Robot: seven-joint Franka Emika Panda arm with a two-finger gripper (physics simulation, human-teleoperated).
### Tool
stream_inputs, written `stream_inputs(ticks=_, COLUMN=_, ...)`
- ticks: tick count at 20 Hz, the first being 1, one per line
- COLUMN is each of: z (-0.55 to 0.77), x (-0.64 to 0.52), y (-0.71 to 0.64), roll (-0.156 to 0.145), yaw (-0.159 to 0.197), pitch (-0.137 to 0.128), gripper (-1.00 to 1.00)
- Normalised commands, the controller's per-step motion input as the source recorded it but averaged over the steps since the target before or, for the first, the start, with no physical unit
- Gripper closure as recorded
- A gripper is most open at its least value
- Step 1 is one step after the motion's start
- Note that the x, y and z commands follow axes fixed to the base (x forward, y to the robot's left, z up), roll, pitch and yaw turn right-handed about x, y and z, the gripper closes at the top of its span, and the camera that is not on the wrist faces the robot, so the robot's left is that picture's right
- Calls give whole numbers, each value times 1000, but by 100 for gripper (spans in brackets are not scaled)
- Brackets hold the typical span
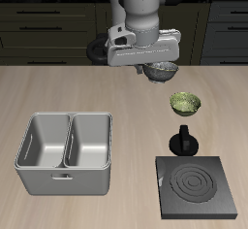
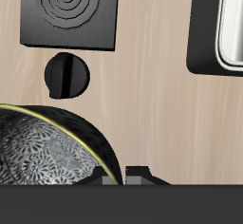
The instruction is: Place the black bowl on the flat stove and turn on the flat stove
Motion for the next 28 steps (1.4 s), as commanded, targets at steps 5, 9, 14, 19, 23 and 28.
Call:
stream_inputs(ticks=5, z=92, x=403, y=162, roll=18, yaw=26, pitch=0, gripper=100)
stream_inputs(ticks=9, z=72, x=254, y=119, roll=35, yaw=9, pitch=8, gripper=100)
stream_inputs(ticks=14, z=58, x=253, y=161, roll=12, yaw=29, pitch=6, gripper=100)
stream_inputs(ticks=19, z=100, x=400, y=195, roll=11, yaw=34, pitch=4, gripper=100)
stream_inputs(ticks=23, z=71, x=362, y=118, roll=16, yaw=16, pitch=35, gripper=100)
stream_inputs(ticks=28, z=75, x=362, y=55, roll=-19, yaw=23, pitch=4, gripper=100)
